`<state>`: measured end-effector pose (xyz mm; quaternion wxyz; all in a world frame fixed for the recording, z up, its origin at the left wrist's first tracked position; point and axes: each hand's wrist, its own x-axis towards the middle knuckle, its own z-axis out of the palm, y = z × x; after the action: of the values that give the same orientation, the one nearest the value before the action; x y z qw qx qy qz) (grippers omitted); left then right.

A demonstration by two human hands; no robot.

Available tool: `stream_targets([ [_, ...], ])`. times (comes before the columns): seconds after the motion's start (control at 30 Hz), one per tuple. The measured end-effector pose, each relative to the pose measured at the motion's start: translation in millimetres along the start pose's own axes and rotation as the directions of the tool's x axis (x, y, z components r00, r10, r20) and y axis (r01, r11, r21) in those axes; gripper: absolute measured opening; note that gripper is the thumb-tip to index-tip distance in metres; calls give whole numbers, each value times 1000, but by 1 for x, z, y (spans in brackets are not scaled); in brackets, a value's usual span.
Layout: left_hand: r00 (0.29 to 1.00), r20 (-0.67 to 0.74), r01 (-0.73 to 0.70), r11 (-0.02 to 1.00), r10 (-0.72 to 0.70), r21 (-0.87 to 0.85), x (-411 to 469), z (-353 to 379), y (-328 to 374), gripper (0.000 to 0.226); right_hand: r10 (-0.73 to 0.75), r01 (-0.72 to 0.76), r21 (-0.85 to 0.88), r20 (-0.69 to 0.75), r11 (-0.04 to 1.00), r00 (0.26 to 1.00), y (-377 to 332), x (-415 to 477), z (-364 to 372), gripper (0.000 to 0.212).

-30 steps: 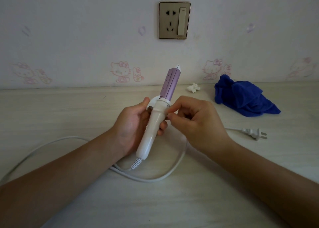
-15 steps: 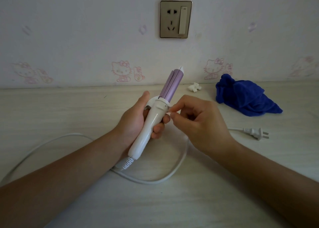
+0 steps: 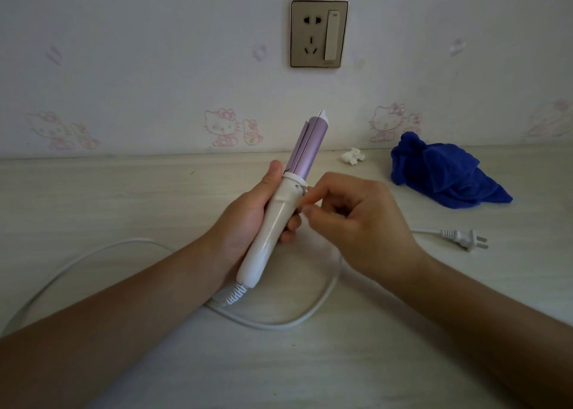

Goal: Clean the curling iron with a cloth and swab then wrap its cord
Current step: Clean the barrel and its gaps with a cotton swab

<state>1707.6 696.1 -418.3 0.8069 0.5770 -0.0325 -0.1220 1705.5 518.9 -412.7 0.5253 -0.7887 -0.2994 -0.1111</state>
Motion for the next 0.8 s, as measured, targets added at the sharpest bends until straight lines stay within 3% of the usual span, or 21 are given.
stream_targets([
  [0.07, 1000, 3, 4, 1000, -4, -22, 1, 0, 0, 60, 35, -35, 5, -16, 999, 999, 3, -1, -2, 17],
  [0.17, 999, 4, 32, 997, -31, -66, 1, -1, 0, 64, -8, 6, 16, 161, 1000, 987, -3, -9, 8, 13],
  [0.3, 998, -1, 61, 994, -62, -95, 2, -2, 0, 66, -19, 21, -14, 155, 1000, 988, -3, -11, 12, 8],
  [0.43, 994, 14, 105, 978, -104, -182, 2, -2, 2, 68, -45, 56, -24, 311, 998, 949, -10, -19, 17, 7],
  [0.57, 995, 15, 101, 980, -99, -172, 2, -4, 2, 68, -43, 56, -44, 250, 997, 967, -10, -18, 17, 9],
  [0.67, 994, 19, 107, 973, -106, -205, 2, -3, 2, 66, -60, 79, -46, 327, 996, 943, -14, -21, 20, 8],
  [0.8, 997, -13, 76, 984, -79, -158, 1, -2, 3, 63, -38, 51, -70, 181, 996, 983, -12, -16, 15, 10],
])
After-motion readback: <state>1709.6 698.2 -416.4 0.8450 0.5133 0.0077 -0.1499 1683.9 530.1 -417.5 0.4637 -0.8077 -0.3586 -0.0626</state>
